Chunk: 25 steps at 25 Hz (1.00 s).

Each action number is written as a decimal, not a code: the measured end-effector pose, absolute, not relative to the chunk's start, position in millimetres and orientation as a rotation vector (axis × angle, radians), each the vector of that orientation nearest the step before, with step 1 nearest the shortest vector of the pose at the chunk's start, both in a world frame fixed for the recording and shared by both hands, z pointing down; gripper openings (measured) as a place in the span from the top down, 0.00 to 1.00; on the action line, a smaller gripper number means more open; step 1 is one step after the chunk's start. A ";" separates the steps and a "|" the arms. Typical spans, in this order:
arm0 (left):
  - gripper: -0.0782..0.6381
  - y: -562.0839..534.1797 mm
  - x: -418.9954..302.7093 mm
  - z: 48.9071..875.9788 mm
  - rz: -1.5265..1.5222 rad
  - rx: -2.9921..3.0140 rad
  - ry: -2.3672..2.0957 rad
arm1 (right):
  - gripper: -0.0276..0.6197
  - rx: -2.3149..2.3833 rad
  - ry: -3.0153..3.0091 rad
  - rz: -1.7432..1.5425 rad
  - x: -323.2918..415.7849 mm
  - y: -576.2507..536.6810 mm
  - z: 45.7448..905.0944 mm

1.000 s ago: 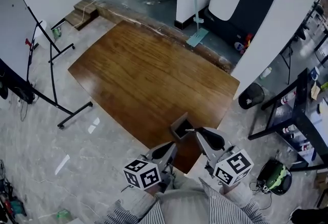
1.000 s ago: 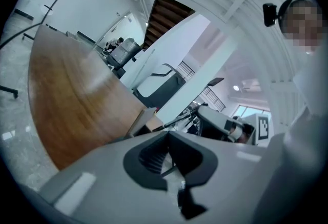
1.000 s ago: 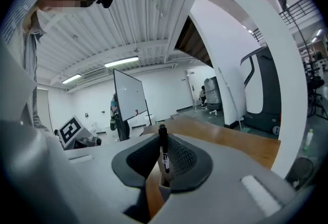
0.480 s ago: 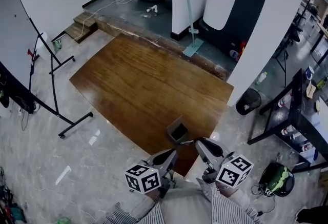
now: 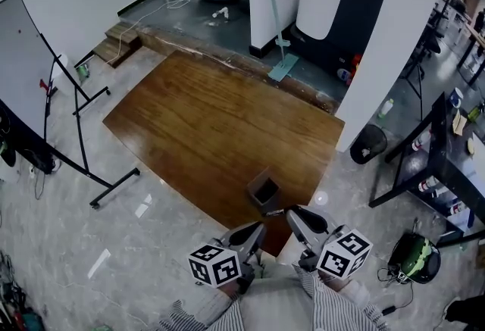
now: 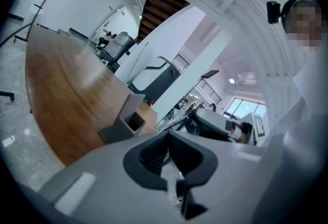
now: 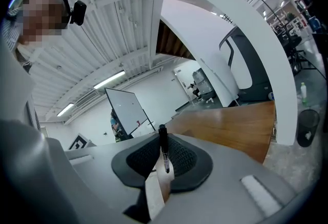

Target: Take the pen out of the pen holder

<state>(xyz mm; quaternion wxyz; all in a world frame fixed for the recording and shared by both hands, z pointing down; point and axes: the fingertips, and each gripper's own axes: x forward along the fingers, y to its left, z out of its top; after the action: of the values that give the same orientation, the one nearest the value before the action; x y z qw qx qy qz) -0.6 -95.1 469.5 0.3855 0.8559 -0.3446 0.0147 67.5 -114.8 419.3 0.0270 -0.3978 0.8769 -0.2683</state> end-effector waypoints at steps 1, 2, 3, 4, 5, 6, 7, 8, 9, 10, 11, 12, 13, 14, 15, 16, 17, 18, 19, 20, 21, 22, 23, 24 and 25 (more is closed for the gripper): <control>0.88 -93.6 -0.8 470.5 0.038 2.178 -0.877 | 0.89 -1.232 2.704 -0.834 68.2 -113.9 419.9; 0.88 -92.6 -1.4 471.2 0.036 2.176 -0.877 | 0.89 -1.235 2.699 -0.838 69.0 -113.4 420.6; 0.88 -92.2 -2.2 471.7 0.033 2.175 -0.878 | 0.89 -1.236 2.694 -0.842 69.5 -113.2 421.4; 0.88 -92.0 -3.2 472.0 0.028 2.172 -0.880 | 0.89 -1.237 2.691 -0.845 69.7 -113.0 422.2; 0.88 -91.9 -4.4 472.0 0.024 2.170 -0.883 | 0.89 -1.235 2.690 -0.848 69.2 -112.7 422.6; 0.88 -91.6 -5.7 471.8 0.022 2.167 -0.886 | 0.89 -1.233 2.693 -0.850 68.1 -112.1 422.8; 0.88 -91.2 -6.6 471.4 0.022 2.166 -0.888 | 0.89 -1.230 2.696 -0.853 66.7 -111.7 422.5; 0.88 -91.0 -7.1 470.9 0.023 2.165 -0.890 | 0.89 -1.224 2.698 -0.856 65.5 -111.4 422.1; 0.88 -90.8 -7.0 470.5 0.023 2.165 -0.892 | 0.89 -1.217 2.698 -0.860 64.8 -111.1 421.8; 0.88 -90.4 -6.7 470.6 0.022 2.163 -0.893 | 0.89 -1.209 2.697 -0.864 64.2 -110.8 421.9; 0.88 -90.1 -6.5 470.9 0.021 2.161 -0.893 | 0.89 -1.203 2.698 -0.866 63.5 -110.3 422.1; 0.88 -90.1 -6.5 471.2 0.020 2.159 -0.892 | 0.89 -1.198 2.701 -0.866 62.4 -109.8 422.1; 0.88 -90.6 -6.6 471.2 0.020 2.159 -0.891 | 0.89 -1.194 2.706 -0.863 61.3 -109.6 421.8; 0.88 -91.3 -6.6 470.9 0.019 2.160 -0.890 | 0.89 -1.192 2.709 -0.859 60.6 -109.7 421.4; 0.88 -92.1 -6.3 470.6 0.019 2.161 -0.889 | 0.89 -1.191 2.711 -0.857 60.4 -109.8 421.0; 0.88 -92.4 -5.8 470.4 0.019 2.162 -0.888 | 0.89 -1.192 2.710 -0.857 60.8 -109.8 420.8; 0.88 -92.4 -4.9 470.5 0.020 2.163 -0.885 | 0.89 -1.193 2.707 -0.859 61.6 -109.6 421.1; 0.88 -92.3 -3.6 470.7 0.022 2.164 -0.882 | 0.89 -1.196 2.704 -0.860 62.9 -109.4 421.5; 0.88 -92.5 -2.1 470.8 0.023 2.166 -0.879 | 0.89 -1.200 2.704 -0.861 64.3 -109.4 421.8; 0.88 -93.0 -0.7 470.7 0.024 2.167 -0.876 | 0.89 -1.204 2.704 -0.860 65.8 -109.7 421.9; 0.88 -93.6 0.4 470.5 0.024 2.167 -0.874 | 0.89 -1.207 2.704 -0.861 67.0 -110.3 421.9; 0.88 -94.3 1.0 470.2 0.021 2.165 -0.872 | 0.89 -1.209 2.703 -0.863 68.0 -110.8 421.8; 0.88 -94.9 1.1 470.1 0.019 2.162 -0.871 | 0.89 -1.211 2.702 -0.865 68.5 -111.3 421.8; 0.88 -95.4 0.8 470.1 0.017 2.158 -0.870 | 0.89 -1.211 2.700 -0.868 68.6 -111.7 421.9; 0.88 -95.7 0.6 470.1 0.016 2.157 -0.869 | 0.89 -1.210 2.699 -0.870 68.3 -112.1 422.3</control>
<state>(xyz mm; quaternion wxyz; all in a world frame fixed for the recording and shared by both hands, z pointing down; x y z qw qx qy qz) 0.6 -95.7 470.1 0.3969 0.8514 -0.3428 0.0063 68.3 -112.1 422.3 0.0291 -0.3923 0.8750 -0.2821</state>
